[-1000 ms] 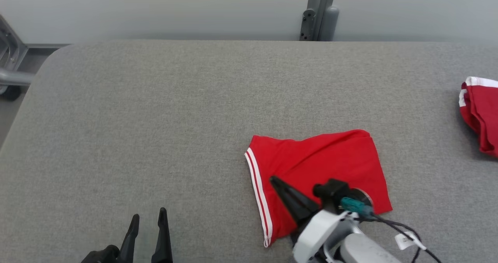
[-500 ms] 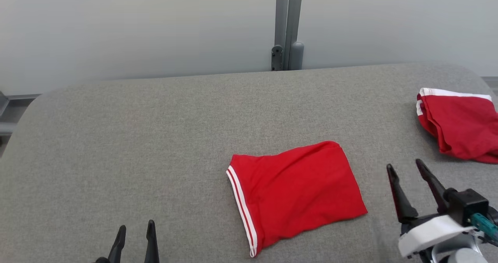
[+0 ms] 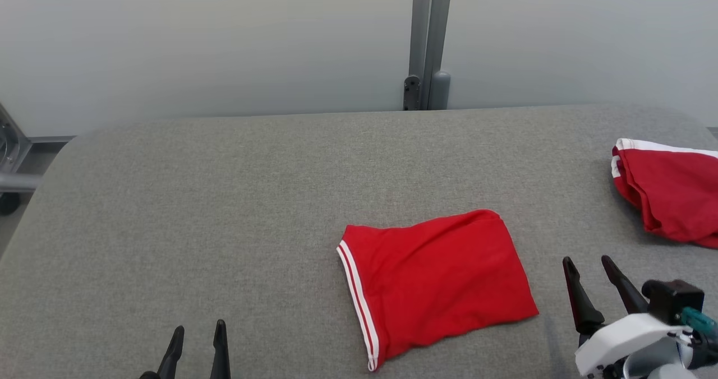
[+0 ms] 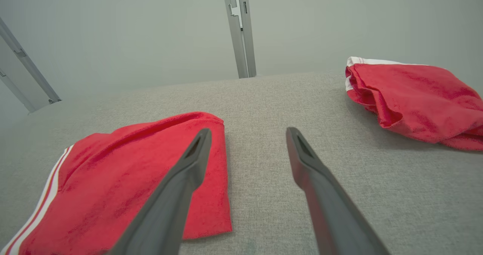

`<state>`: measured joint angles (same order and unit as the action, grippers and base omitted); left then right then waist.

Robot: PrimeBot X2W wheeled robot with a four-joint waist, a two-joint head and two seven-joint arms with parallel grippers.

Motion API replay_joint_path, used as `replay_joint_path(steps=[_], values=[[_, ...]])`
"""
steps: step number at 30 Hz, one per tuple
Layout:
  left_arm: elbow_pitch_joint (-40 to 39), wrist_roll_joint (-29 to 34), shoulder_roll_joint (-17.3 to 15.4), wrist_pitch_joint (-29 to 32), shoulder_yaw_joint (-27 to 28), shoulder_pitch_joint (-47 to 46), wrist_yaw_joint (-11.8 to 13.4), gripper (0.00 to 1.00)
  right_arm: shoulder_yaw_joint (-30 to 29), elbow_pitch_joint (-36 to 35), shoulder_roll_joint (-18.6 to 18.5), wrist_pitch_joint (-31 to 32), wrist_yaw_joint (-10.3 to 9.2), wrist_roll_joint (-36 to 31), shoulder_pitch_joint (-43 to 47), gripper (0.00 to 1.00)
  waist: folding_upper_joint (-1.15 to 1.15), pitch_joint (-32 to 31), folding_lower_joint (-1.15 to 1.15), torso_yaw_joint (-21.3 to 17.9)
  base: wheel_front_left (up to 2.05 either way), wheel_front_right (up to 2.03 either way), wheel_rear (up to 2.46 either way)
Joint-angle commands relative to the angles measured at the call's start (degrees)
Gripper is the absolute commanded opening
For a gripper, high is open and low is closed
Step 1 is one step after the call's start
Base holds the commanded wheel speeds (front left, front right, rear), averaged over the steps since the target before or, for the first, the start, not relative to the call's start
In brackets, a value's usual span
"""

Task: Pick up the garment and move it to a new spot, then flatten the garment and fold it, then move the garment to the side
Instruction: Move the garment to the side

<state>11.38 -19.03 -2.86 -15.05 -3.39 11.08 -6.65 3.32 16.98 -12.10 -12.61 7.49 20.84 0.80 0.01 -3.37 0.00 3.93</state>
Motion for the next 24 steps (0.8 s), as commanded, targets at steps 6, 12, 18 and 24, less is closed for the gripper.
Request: replay_joint_path(steps=[6, 12, 18, 24], values=[[-0.6, -0.6, -0.1, -0.1, 0.3, -0.7, -0.3, 1.0, 4.3, -4.3, -7.0, 21.0, 0.0, 11.8, -5.9, 1.0, -0.01, 2.2, 0.0, 1.6, 0.0, 0.0, 0.0], [-0.8, -1.0, -0.1, -0.1, -1.0, -3.0, -0.3, 1.0, 5.2, -2.1, -7.1, 34.7, 0.01, 11.4, -12.6, 1.0, -0.01, 7.1, 0.0, 2.5, 0.0, 0.0, 0.0], [-0.8, -1.5, -0.1, -0.1, -3.0, -8.2, -0.4, 1.0, 5.6, 6.8, -3.5, 38.0, 0.01, 13.6, -20.1, 1.0, -0.01, 13.5, 0.0, 4.4, 0.0, 0.0, 0.0], [-0.8, -2.1, -0.1, -0.1, -4.1, -11.5, -0.1, 1.0, 7.2, 14.0, -1.8, 39.5, 0.01, 15.6, -26.1, 1.0, -0.01, 17.6, 0.0, 4.6, 0.0, 0.0, 0.0]])
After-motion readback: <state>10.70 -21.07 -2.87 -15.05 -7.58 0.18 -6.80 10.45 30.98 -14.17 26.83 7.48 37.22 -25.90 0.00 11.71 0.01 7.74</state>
